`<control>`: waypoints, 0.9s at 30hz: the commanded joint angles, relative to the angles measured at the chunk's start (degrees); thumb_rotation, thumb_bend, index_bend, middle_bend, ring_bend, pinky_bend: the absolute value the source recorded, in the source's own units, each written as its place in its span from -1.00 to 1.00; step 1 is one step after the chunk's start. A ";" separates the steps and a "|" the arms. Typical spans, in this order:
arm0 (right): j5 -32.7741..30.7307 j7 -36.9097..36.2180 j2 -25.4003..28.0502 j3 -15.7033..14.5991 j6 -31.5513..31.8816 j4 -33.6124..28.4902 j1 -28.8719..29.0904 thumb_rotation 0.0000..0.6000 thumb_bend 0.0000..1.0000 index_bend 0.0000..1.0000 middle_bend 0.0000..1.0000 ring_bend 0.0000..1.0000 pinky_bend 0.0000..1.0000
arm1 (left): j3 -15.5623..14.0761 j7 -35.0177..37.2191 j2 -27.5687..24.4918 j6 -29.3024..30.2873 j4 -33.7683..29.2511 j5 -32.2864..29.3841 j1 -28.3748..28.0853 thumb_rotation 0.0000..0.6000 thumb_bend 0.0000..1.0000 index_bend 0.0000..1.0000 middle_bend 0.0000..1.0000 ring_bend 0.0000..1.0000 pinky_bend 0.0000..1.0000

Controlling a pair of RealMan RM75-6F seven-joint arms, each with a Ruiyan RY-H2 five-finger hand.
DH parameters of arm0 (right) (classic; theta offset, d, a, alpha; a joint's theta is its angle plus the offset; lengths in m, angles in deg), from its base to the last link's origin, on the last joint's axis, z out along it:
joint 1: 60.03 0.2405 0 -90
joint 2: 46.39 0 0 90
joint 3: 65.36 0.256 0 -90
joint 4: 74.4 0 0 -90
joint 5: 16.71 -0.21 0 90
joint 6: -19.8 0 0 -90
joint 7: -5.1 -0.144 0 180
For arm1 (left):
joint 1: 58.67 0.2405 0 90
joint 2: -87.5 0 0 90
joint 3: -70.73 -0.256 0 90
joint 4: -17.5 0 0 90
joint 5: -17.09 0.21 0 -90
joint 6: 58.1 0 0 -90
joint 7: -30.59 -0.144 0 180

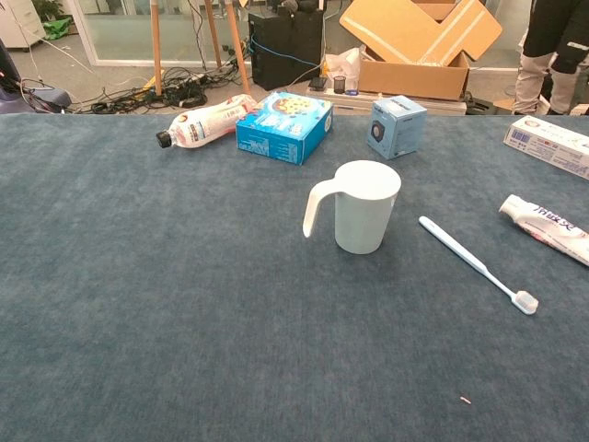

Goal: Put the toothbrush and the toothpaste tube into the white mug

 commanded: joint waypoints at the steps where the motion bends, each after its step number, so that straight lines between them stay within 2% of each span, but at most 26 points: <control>1: -0.33 -0.22 0.20 -0.18 -0.52 -0.12 0.09 1.00 -0.69 -0.33 -0.48 -0.52 -0.23 | 0.02 -0.09 0.16 -0.10 0.01 0.13 -0.13 1.00 -0.87 0.36 0.06 0.02 0.19; 11: 0.46 -2.05 -0.24 0.65 -0.20 0.15 1.28 1.00 -0.69 -0.33 -0.49 -0.52 -0.23 | 0.20 0.56 -0.33 -0.51 0.01 -1.17 0.11 1.00 -0.87 0.36 0.06 0.02 0.19; 15: 1.35 -2.70 -0.04 1.36 -1.73 0.11 3.38 1.00 -0.69 -0.33 -0.58 -0.56 -0.23 | 0.10 1.10 -0.96 0.21 -0.53 -0.45 0.37 1.00 -0.87 0.36 0.06 0.02 0.19; 19: 0.88 1.49 0.38 2.67 -4.85 -1.96 6.07 1.00 -0.70 -0.33 -0.74 -0.70 -0.27 | 0.11 1.62 -1.60 1.72 -1.31 0.35 0.95 1.00 -0.87 0.36 0.06 0.02 0.19; 22: 0.11 5.12 0.15 3.30 -7.52 -3.80 7.82 1.00 -0.76 -0.37 -0.89 -0.83 -0.38 | 0.17 1.69 -2.08 2.32 -1.75 0.50 1.23 1.00 -0.87 0.36 0.06 0.02 0.19; 24: -0.87 7.81 -0.60 3.91 -9.48 -4.79 9.12 1.00 -0.83 -0.46 -0.98 -0.92 -0.46 | 0.32 1.97 -2.36 2.89 -2.04 0.60 1.44 1.00 -0.87 0.36 0.06 0.02 0.19; 27: -3.38 11.17 -2.66 5.11 -12.08 -5.14 10.82 1.00 -0.92 -0.58 -1.00 -0.99 -0.54 | 0.48 2.26 -2.60 3.26 -2.16 0.60 1.60 1.00 -0.87 0.36 0.06 0.02 0.19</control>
